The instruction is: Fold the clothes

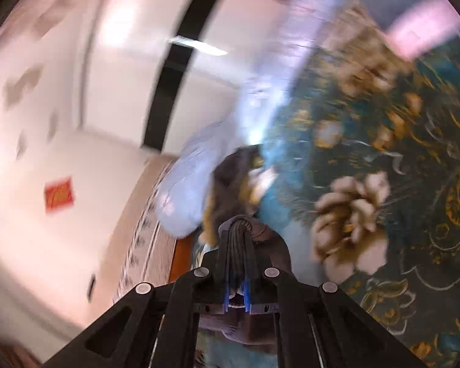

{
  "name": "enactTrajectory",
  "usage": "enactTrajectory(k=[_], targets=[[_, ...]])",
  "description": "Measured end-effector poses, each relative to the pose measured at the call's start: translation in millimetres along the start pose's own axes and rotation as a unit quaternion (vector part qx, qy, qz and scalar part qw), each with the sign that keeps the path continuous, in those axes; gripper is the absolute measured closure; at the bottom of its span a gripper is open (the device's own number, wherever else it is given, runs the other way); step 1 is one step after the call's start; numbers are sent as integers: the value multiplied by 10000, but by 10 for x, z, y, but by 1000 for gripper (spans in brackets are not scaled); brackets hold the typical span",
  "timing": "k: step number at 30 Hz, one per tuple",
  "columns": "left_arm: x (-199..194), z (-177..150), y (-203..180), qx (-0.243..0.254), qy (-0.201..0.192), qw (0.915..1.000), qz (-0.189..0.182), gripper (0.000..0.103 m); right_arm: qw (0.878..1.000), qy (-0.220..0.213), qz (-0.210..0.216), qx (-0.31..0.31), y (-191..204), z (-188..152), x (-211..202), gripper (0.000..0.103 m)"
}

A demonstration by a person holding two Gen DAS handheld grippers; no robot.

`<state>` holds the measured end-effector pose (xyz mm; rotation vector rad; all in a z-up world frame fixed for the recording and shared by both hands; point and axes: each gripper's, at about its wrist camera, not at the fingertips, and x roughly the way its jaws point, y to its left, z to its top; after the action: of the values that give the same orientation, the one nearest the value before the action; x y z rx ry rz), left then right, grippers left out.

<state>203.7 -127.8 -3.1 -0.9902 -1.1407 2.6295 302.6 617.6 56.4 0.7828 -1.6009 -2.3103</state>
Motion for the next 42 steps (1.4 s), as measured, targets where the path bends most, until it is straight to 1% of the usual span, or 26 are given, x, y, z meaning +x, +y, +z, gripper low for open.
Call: enactTrajectory(k=[2,6,9,10,11,12,14,16,17,19,20,21,24,27,29,31,33,34,35,36,37,38,39,42], targets=[[35,8,45,-52,50,9999,79,89,9979,-93,-368,517,-331,143,171,96],[90,21,88,-90,115,9997,176,89,9883,-360,-959,1133,-877,320,377,96],[121,23,120,-160,163,9996,180,88,9851,-291,-1248,1144,-998,351,478,96],[137,21,128,-183,181,9995,181,88,9846,-355,-1300,1117,-999,362,440,96],[150,20,140,-217,205,9994,178,88,9839,-418,-1351,1090,-1001,373,403,93],[162,18,153,-251,228,9993,173,88,9832,-482,-1402,1064,-1002,385,365,93],[178,15,178,-321,273,9990,152,88,9799,-753,-1529,1040,-987,455,188,93],[184,12,181,-347,291,9989,140,88,9793,-864,-1567,943,-929,469,28,92],[186,10,181,-354,298,9988,135,88,9795,-899,-1586,858,-891,457,-62,90],[183,4,164,-317,290,9990,134,88,9795,-970,-1624,690,-816,433,-244,74],[182,1,156,-299,287,9990,133,88,9813,-904,-1593,591,-772,387,-271,54],[182,-1,150,-287,287,9991,132,88,9829,-838,-1562,492,-729,341,-299,43],[182,-10,143,-279,294,9991,127,88,9876,-413,-1492,258,-709,33,-293,42],[183,-15,145,-304,306,9990,112,88,9856,83,-1684,160,-765,-243,-85,42],[179,-18,148,-324,309,9990,98,88,9838,309,-1762,75,-770,-363,75,42],[170,-21,147,-332,300,9990,86,88,9826,434,-1805,2,-733,-439,254,42],[165,-24,145,-326,293,9990,79,88,9805,467,-1910,-18,-689,-483,417,40],[164,-24,144,-324,293,9990,73,88,9793,474,-1969,-27,-661,-504,488,41],[163,-23,146,-328,293,9990,66,88,9788,443,-2001,-28,-634,-509,561,47],[162,-22,148,-334,294,9990,59,88,9788,411,-2005,-6,-612,-521,597,63],[160,-22,153,-346,296,9990,51,88,9792,375,-1992,63,-579,-522,635,75],[158,-20,159,-360,298,9989,43,88,9792,336,-1996,143,-542,-531,639,93],[156,-19,164,-373,300,9988,35,88,9802,281,-1950,200,-489,-521,632,93],[130,-16,161,-373,268,9989,-8,88,9879,34,-1547,112,-198,-480,457,94]])
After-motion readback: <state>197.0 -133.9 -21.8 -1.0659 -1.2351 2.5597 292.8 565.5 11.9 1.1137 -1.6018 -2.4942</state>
